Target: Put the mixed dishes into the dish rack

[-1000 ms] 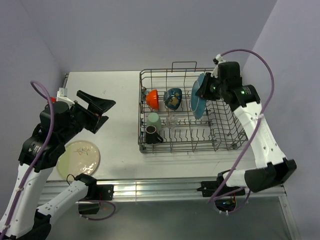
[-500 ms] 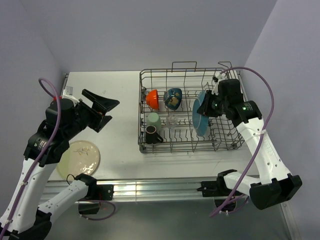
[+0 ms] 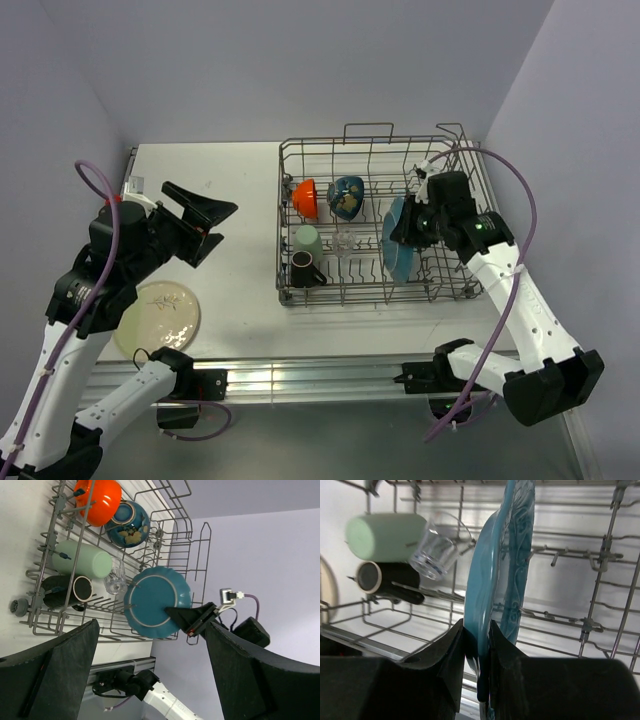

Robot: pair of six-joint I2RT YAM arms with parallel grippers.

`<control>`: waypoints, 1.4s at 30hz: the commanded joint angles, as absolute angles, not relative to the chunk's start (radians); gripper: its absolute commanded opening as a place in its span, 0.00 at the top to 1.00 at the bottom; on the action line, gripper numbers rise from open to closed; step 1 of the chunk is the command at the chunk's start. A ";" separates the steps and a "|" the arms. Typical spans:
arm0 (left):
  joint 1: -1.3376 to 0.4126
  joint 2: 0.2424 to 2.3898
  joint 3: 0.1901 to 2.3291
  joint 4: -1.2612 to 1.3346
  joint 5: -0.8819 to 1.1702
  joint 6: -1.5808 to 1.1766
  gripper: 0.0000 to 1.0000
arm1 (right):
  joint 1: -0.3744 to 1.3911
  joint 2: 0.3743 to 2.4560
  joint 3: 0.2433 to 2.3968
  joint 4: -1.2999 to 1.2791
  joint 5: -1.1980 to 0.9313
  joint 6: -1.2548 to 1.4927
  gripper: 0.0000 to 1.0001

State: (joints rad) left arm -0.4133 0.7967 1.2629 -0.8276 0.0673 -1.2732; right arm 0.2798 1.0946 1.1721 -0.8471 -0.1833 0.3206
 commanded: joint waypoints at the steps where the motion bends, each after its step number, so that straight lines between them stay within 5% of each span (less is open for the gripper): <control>1: -0.411 0.799 1.261 -0.785 0.087 -1.281 0.07 | 0.314 1.066 1.163 -0.712 -0.143 0.304 1.00; 10: -0.411 0.814 1.270 -0.785 0.095 -1.287 0.07 | 0.436 1.149 1.213 -0.765 0.067 0.284 0.97; 20: -0.411 0.834 1.298 -0.808 0.092 -1.276 0.07 | 0.492 1.149 1.193 -0.746 0.071 0.322 0.32; 23: -0.411 0.839 1.299 -0.827 0.087 -1.266 0.08 | 0.494 1.134 1.221 -0.752 0.057 0.322 0.20; 35: -0.411 0.854 1.367 -1.153 -0.132 -1.210 0.06 | 0.561 1.123 1.506 -0.815 0.034 0.341 0.15; 42: -0.410 0.718 1.414 -1.054 -0.212 -1.238 0.06 | 0.828 1.356 1.756 -0.859 -0.031 0.386 0.13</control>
State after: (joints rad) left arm -0.4133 0.7925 1.3422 -1.1194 -0.1276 -1.2457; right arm 0.7448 1.2629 1.7187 -0.8322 -0.0021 0.3489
